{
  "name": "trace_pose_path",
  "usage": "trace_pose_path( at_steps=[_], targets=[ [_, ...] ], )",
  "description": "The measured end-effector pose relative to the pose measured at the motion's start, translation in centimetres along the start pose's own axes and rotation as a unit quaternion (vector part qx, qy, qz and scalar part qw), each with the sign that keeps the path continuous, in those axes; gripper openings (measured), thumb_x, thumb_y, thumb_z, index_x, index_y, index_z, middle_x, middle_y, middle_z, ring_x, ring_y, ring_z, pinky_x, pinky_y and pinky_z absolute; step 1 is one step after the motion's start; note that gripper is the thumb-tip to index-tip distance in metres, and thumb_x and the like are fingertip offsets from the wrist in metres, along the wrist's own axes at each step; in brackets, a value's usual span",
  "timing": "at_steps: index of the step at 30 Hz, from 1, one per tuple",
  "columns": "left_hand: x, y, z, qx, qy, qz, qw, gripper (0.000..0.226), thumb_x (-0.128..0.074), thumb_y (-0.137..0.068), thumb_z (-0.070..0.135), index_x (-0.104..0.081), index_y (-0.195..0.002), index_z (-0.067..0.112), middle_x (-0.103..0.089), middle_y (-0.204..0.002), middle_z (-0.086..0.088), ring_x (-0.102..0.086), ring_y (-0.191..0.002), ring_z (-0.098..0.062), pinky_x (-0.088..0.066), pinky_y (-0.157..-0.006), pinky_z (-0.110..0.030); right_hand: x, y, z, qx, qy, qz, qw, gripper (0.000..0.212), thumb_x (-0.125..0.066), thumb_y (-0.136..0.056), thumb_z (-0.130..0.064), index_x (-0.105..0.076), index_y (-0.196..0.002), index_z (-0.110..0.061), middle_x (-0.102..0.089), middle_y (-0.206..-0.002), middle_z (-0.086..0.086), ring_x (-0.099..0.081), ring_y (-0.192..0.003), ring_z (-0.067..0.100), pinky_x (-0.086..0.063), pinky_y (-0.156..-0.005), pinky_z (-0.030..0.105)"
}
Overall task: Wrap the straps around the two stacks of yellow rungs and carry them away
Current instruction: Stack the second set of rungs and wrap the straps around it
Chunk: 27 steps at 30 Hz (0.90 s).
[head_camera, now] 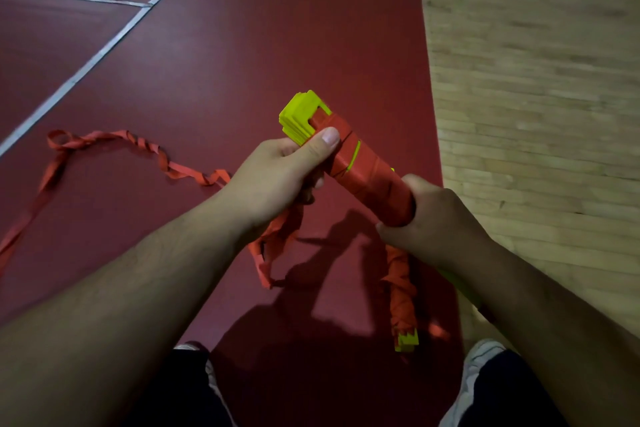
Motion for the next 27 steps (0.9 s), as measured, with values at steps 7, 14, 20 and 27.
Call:
trace_pose_path(
  at_steps=[7, 14, 20, 27],
  targets=[
    [-0.4, 0.3, 0.5, -0.033, 0.118, -0.012, 0.992, 0.032, -0.061, -0.083, 0.04, -0.052, -0.07, 0.012, -0.05, -0.059, -0.004, -0.047, -0.052, -0.013, -0.041, -0.054, -0.022, 0.2, -0.3, -0.5, 0.027, -0.05, -0.102, 0.993, 0.035, -0.088, -0.067, -0.031, -0.062, -0.089, -0.035, -0.066, -0.076, -0.012, -0.06, -0.071, -0.005, -0.044, -0.061, 0.016],
    [-0.5, 0.5, 0.4, -0.043, 0.15, -0.005, 0.988, 0.038, -0.053, -0.087, 0.045, -0.053, -0.066, 0.013, -0.052, -0.055, -0.003, -0.048, -0.052, -0.015, -0.041, -0.051, -0.02, -0.8, 0.7, -1.3, 0.02, -0.176, -0.182, 0.967, 0.035, -0.084, -0.073, -0.007, -0.062, -0.08, -0.033, -0.071, -0.071, -0.004, -0.069, -0.065, 0.013, -0.054, -0.061, 0.031],
    [-0.1, 0.3, 0.5, -0.062, 0.181, 0.007, 0.981, 0.045, -0.049, -0.092, 0.046, -0.057, -0.056, 0.021, -0.049, -0.051, -0.001, -0.043, -0.049, -0.016, -0.038, -0.058, -0.032, -1.5, 1.8, -1.5, -0.05, -0.336, -0.314, 0.887, 0.03, -0.077, -0.07, -0.009, -0.059, -0.093, -0.004, -0.068, -0.076, 0.02, -0.068, -0.066, 0.029, -0.057, -0.064, 0.038],
    [0.9, -0.5, 0.1, -0.028, 0.122, -0.056, 0.991, 0.046, -0.064, -0.08, 0.061, -0.058, -0.072, 0.016, -0.051, -0.06, 0.0, -0.045, -0.054, -0.013, -0.043, -0.061, -0.03, 0.6, 0.1, -0.6, 0.01, -0.109, -0.129, 0.985, 0.022, -0.086, -0.071, -0.015, -0.07, -0.085, -0.019, -0.07, -0.072, 0.002, -0.063, -0.062, 0.011, -0.05, -0.06, 0.033]
  ],
)
Point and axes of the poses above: each hand's wrist, its own y-axis away from the middle knuckle, its own x-axis out of the back of the hand, z = x × y, the point moved 6 cm from there along -y, towards the middle knuckle
